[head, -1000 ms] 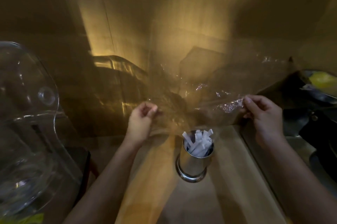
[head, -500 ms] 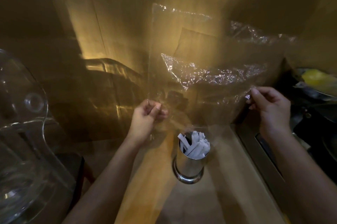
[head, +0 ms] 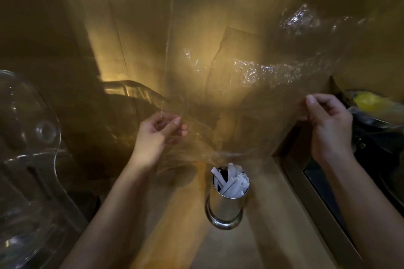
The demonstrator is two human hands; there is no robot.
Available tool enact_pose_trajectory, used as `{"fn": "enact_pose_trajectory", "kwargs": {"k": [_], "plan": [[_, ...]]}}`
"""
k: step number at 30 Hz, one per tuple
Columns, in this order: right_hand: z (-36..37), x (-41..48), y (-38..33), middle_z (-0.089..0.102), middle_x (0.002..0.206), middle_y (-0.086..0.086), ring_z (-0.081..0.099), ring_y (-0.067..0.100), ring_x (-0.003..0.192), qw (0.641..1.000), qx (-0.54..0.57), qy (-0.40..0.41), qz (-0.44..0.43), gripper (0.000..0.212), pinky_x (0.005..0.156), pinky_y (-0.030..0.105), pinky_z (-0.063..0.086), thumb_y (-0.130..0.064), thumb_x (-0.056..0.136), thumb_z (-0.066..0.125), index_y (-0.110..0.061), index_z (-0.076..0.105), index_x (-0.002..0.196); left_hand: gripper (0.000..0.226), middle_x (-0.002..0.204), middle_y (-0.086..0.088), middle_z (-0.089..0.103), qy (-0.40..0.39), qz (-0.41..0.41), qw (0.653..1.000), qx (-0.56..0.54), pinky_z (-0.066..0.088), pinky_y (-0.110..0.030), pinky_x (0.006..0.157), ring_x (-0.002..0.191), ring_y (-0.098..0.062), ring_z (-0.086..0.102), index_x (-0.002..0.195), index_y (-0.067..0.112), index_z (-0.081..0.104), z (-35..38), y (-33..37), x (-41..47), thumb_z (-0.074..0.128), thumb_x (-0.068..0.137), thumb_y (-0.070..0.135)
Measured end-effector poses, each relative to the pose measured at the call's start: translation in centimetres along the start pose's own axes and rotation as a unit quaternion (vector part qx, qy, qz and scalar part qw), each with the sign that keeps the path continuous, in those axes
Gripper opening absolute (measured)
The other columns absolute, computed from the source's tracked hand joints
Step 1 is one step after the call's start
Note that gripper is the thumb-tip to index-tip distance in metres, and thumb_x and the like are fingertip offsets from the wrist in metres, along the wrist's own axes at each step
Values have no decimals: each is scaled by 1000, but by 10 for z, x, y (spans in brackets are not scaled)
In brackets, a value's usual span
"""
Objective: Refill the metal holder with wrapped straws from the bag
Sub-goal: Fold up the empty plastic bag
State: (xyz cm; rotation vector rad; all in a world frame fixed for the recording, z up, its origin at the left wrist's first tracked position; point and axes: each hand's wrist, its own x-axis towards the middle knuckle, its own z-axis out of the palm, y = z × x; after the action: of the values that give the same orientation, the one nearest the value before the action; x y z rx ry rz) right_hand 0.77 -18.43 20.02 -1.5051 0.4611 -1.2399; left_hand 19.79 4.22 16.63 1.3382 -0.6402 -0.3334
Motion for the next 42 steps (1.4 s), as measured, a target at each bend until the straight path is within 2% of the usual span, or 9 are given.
{"fn": "enact_pose_trajectory", "kwargs": {"k": [5, 7, 13, 18, 23, 32, 36, 39, 42], "plan": [[11, 2, -11, 68, 60, -9, 61, 6, 57, 998, 56, -16, 2, 18, 59, 21, 46, -11, 93, 48, -19, 55, 79, 9, 66, 2, 73, -27, 38, 999, 18, 54, -19, 50, 59, -11, 67, 80, 20, 64, -7, 19, -14, 63, 76, 27], [14, -2, -8, 69, 61, -9, 63, 5, 58, 996, 84, -35, 24, 10, 58, 19, 48, -16, 90, 53, -20, 56, 81, 8, 57, -1, 70, -17, 32, 999, -9, 53, -18, 45, 49, -11, 64, 77, 13, 61, -4, 19, -20, 61, 80, 20], [11, -40, 40, 74, 74, 1, 65, 16, 68, 962, 31, -181, 203, 11, 60, 26, 52, -22, 69, 67, -15, 70, 78, 13, 56, 0, 68, 48, -43, 997, -31, 54, -21, 44, 50, -8, 64, 73, 9, 60, -15, -10, -36, 58, 86, 10], [11, -46, 52, 73, 70, 5, 65, 15, 65, 960, -13, -186, 210, 9, 55, 23, 49, -14, 74, 67, -6, 69, 79, 17, 51, 13, 59, 90, -22, 994, 56, 42, -14, 50, 49, 1, 51, 65, 13, 62, -31, -31, -39, 67, 81, 18], [7, -52, 58, 73, 71, 12, 66, 21, 60, 948, 28, -189, 254, 19, 51, 23, 52, -22, 64, 71, -6, 71, 74, 12, 51, 8, 58, 23, -19, 997, 77, 40, -16, 46, 49, -7, 49, 65, 17, 66, -36, -35, -45, 70, 77, 17], [7, -60, 65, 69, 51, 6, 62, 10, 42, 952, 79, -176, 235, 11, 39, 15, 46, 5, 81, 57, 2, 61, 71, 20, 46, 9, 51, 67, -107, 991, -34, 36, -18, 48, 46, -7, 43, 56, 15, 64, -42, -38, -48, 68, 76, 11], [2, -57, 68, 73, 63, 7, 68, 14, 53, 946, 79, -199, 242, 10, 48, 18, 52, 3, 74, 63, -5, 70, 71, 13, 66, -4, 56, 49, -128, 990, -41, 39, -30, 66, 66, -17, 48, 68, 13, 63, -49, -33, -49, 65, 80, 12], [-4, -56, 70, 74, 71, 7, 68, 16, 58, 918, 93, -270, 275, 25, 49, 22, 53, -4, 59, 71, -7, 74, 83, 18, 52, 9, 57, 62, -111, 992, -10, 36, -12, 43, 48, -2, 47, 68, 13, 61, -50, -30, -49, 61, 84, 8], [-10, -56, 74, 73, 70, 9, 66, 17, 55, 903, 73, -313, 286, 38, 47, 23, 51, -9, 54, 76, -4, 72, 92, 15, 48, 9, 58, 50, -106, 993, 0, 35, -9, 38, 44, 1, 47, 74, 6, 61, -51, -26, -52, 55, 86, 1]]}}
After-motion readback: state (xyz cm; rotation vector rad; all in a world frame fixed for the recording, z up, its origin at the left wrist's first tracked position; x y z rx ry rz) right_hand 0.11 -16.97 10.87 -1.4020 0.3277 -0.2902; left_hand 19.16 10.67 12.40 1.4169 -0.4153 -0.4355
